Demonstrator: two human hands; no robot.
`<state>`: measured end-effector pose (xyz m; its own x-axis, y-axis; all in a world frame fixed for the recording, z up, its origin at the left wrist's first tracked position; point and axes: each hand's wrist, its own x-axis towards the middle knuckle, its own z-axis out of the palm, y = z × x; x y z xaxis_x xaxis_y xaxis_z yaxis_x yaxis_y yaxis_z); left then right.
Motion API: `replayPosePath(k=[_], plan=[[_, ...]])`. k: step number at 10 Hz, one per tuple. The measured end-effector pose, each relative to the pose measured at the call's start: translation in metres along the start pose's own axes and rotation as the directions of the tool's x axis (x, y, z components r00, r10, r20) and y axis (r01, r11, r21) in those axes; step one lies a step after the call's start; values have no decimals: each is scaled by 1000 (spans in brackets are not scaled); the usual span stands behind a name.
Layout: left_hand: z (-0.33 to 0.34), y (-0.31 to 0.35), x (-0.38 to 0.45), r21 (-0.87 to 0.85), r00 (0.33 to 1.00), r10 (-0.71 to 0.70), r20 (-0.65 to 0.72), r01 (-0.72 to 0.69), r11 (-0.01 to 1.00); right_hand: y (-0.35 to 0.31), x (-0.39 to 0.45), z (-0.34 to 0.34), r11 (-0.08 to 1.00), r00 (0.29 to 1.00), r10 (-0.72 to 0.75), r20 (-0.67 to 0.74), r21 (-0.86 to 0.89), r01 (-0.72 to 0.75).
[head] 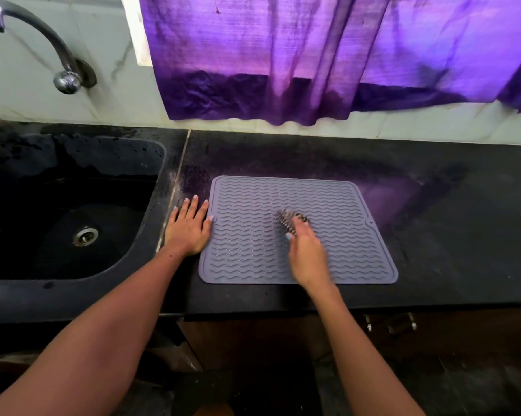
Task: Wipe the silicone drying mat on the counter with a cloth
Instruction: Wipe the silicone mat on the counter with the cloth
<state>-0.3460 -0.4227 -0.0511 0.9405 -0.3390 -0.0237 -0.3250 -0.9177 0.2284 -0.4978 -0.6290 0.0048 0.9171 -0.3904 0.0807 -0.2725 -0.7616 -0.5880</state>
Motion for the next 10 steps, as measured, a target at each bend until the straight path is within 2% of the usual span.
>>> replayPosePath(k=[1,3,4,5,6,7,8,9,10], plan=[[0,0,0,-4,1000,-1,-7,1,1000,8,-16,29,952,988,-98,117,-279,127],[1,1,0,-1,1000,-2,-13,2,1000,18,-22,38,918,976,-187,114,-334,215],[1,1,0,7,1000,-5,-5,5,1000,17,-19,32,923,974,-154,168,-329,203],[0,1,-1,3,1000,-6,-7,6,1000,16,-17,28,963,984,-142,110,-214,163],[0,0,-1,3,1000,-4,-3,4,1000,13,-15,15,992,996,60,-69,118,-51],[-1,1,0,2,1000,-3,-5,3,1000,13,3,-11,836,931,348,-110,486,-255],[0,0,-1,-4,1000,-1,-15,1,1000,12,10,-26,924,942,267,-203,331,-191],[0,0,-1,-5,1000,2,-15,-2,1000,13,4,-23,998,980,44,-196,61,-33],[1,0,-1,-9,1000,2,-19,-2,1000,22,-2,-5,978,999,-3,41,-206,11]])
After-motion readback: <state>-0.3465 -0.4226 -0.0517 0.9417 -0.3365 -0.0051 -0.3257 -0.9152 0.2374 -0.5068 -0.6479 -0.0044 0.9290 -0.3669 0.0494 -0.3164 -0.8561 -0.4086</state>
